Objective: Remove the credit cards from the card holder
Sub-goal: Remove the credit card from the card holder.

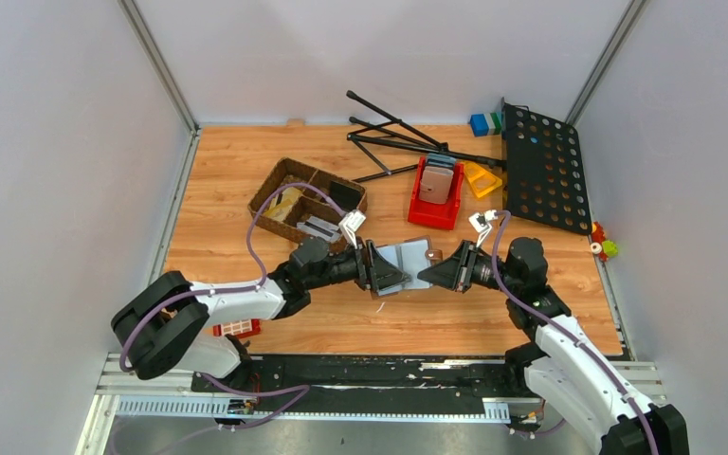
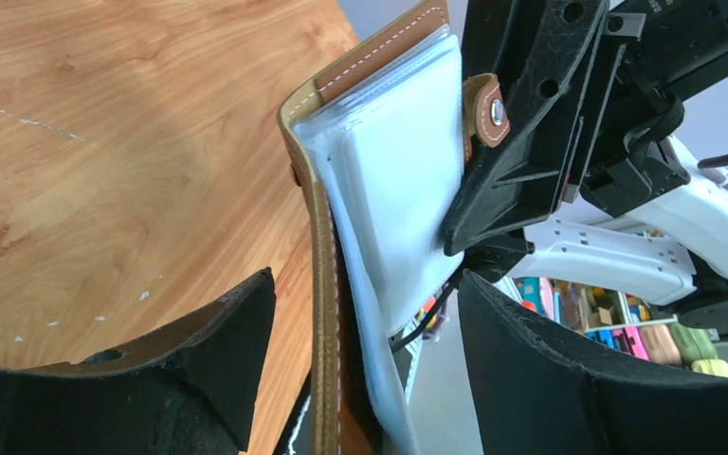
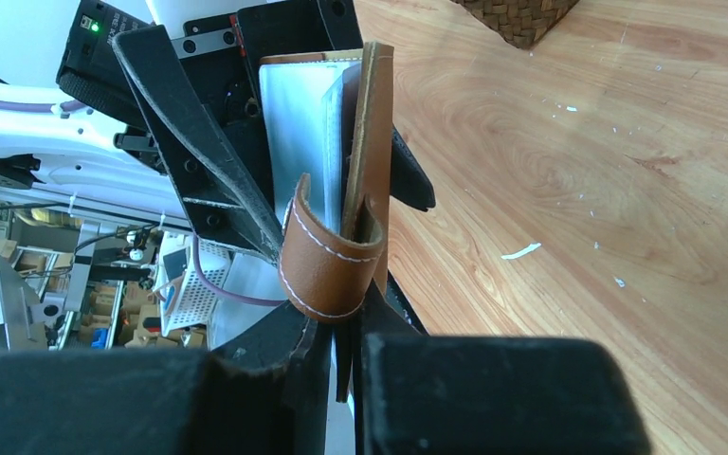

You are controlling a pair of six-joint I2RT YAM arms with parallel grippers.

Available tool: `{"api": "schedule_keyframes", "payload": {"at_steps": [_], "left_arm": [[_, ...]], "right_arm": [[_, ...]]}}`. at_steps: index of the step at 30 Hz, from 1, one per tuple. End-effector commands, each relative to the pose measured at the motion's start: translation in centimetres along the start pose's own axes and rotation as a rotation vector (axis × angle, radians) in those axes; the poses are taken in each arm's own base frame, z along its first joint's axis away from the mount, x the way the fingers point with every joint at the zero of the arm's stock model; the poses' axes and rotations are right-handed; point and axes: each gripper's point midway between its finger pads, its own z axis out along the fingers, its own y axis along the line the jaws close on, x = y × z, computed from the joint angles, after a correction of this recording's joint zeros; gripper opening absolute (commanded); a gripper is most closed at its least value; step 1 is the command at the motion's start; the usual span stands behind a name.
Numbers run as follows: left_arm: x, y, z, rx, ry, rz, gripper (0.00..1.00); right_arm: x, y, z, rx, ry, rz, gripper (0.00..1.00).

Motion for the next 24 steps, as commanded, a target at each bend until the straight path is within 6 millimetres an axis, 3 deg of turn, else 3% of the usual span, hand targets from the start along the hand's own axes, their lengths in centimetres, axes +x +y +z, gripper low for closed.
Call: {"api": "schedule_keyframes", "payload": {"at_steps": [1,3,7,9,18,21,24], "left_arm": [[-0.9,-2.1,0.6,0.092,-0.037,0.017,0.77],[-1.0,-2.3,0.6,0.102,-0.042,0.014,0.74],[-0.9,-1.9,0.6,0.088,-0.043,0.014,0.39],[-0.8,-1.6,0.6,0.074,-0.040,0.016,0.29],[-0.7,-1.2,0.4,0.056,-0.051,-0.005,0.12],[-0.7,-1.0,0.2,0.049,-0.055,-0.009,0.09],[-0.7,-1.2,0.0,0.054,-0.060,-0.010,0.09]], "right_arm": [[-0.9,2.3,0.0,-0.088,-0.025,-0.062,0.00],[-0.8,2.3,0.0,-0.088,-0.025,-0.062,0.00],[-0.6,2.0,-0.1,-0.074,-0.019,-0.060,0.04],[-0.6,1.9,-0.1,-0.063,-0.014,-0.069,0.12],[-0.7,1.8,-0.7,-0.002,-0.010,-0.099,0.49],[-1.0,1.1,-1.2,0.081,-0.014,-0.108,0.52],[-1.5,0.5,-1.8,0.155,-0.034,-0.135,0.47]]}}
